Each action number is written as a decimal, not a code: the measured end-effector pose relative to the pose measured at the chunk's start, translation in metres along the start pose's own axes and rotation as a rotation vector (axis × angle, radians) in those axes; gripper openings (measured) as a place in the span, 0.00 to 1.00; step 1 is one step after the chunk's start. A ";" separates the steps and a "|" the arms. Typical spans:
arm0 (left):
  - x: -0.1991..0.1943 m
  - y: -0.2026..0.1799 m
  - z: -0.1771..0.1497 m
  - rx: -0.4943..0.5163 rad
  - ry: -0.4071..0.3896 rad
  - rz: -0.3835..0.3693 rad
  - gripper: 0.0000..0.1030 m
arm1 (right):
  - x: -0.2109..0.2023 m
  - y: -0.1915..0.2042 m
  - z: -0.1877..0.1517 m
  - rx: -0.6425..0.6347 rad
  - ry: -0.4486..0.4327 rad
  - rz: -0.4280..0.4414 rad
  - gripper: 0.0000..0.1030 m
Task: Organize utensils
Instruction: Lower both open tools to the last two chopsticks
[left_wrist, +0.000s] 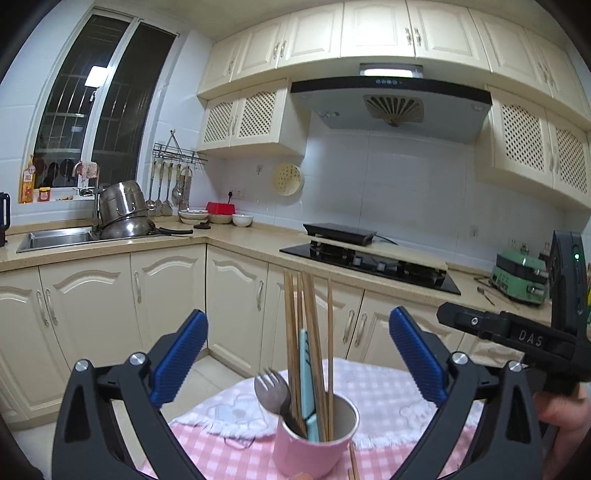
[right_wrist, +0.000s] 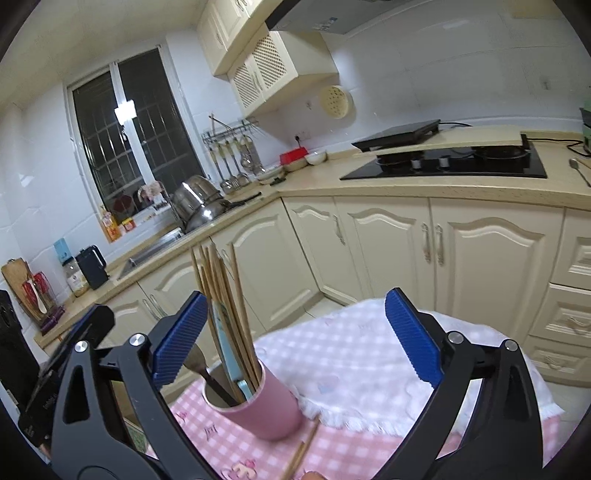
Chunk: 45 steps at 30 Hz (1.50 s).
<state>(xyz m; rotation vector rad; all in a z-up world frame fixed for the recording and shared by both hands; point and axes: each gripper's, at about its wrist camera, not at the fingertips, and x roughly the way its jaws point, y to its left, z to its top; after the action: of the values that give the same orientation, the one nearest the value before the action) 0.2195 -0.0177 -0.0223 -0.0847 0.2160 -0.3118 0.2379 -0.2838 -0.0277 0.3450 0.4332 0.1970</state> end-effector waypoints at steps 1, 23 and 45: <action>-0.003 -0.001 -0.001 0.004 0.005 -0.001 0.94 | -0.001 -0.001 -0.001 0.000 0.008 -0.008 0.93; -0.014 0.004 -0.055 0.011 0.195 0.030 0.94 | -0.008 -0.017 -0.088 0.007 0.265 -0.099 0.94; 0.002 0.018 -0.119 -0.006 0.407 0.073 0.94 | 0.043 0.017 -0.179 -0.171 0.565 -0.251 0.94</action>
<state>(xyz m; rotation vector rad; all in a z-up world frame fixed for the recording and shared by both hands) 0.2000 -0.0072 -0.1403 -0.0178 0.6216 -0.2531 0.1955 -0.2061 -0.1896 0.0577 1.0046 0.0819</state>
